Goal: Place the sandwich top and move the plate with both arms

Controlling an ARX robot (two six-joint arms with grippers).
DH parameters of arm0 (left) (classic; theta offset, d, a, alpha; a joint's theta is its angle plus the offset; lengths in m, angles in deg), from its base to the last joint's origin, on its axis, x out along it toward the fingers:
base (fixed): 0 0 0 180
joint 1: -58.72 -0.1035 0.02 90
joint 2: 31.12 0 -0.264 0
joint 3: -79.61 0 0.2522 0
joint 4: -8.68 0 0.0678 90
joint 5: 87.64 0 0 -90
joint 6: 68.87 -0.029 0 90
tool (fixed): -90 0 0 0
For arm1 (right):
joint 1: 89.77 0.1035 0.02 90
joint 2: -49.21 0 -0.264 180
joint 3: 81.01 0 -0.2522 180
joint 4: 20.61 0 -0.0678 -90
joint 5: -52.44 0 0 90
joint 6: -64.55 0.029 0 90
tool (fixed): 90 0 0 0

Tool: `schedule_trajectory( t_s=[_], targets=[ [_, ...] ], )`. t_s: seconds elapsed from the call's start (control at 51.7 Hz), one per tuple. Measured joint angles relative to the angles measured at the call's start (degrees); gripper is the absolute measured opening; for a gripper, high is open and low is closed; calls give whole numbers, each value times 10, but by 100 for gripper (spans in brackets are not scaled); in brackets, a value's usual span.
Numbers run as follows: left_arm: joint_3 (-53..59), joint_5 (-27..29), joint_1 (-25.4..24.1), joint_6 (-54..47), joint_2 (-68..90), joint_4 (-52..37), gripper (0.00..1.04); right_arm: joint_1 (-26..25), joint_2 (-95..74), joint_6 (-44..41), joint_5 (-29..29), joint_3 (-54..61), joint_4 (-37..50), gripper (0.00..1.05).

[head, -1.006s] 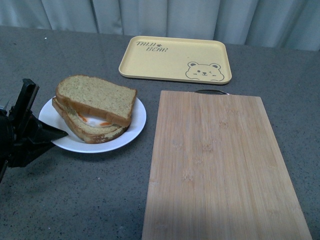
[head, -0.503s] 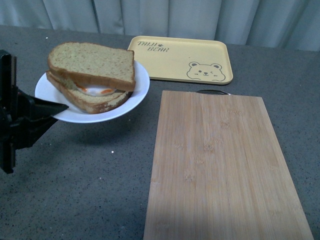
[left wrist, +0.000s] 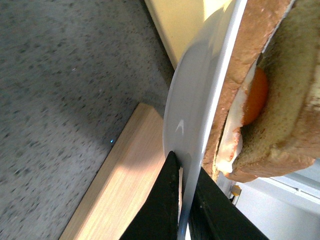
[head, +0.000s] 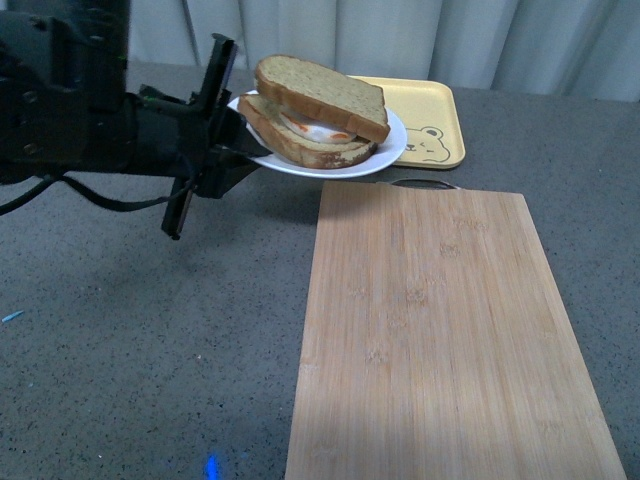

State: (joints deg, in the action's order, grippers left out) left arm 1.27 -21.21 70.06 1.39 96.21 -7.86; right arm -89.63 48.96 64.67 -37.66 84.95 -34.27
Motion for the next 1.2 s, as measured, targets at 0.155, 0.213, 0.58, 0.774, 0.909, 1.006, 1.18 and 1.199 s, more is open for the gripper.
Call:
schedule_trajectory(
  t_s=[0.155, 0.213, 0.58, 0.774, 0.909, 1.006, 1.18, 1.199],
  targets=[
    [-107, 0, 11, 6, 54, 38, 4, 0, 0, 0, 0, 0, 0, 95],
    [-134, 0, 13, 5, 65, 50, 4, 0, 0, 0, 0, 0, 0, 95],
    [-262, 8, 22, 23, 158, 109, 4, 0, 0, 0, 0, 0, 0, 95],
    [-286, 5, 23, 24, 176, 114, 4, 0, 0, 0, 0, 0, 0, 95],
    [-323, 6, 24, 24, 192, 132, 4, 0, 0, 0, 0, 0, 0, 95],
    [-349, 9, 25, 24, 206, 143, 4, 0, 0, 0, 0, 0, 0, 95],
    [-361, 13, 25, 23, 221, 143, 4, 0, 0, 0, 0, 0, 0, 95],
    [-361, 13, 25, 23, 221, 143, 4, 0, 0, 0, 0, 0, 0, 95]
  ],
)
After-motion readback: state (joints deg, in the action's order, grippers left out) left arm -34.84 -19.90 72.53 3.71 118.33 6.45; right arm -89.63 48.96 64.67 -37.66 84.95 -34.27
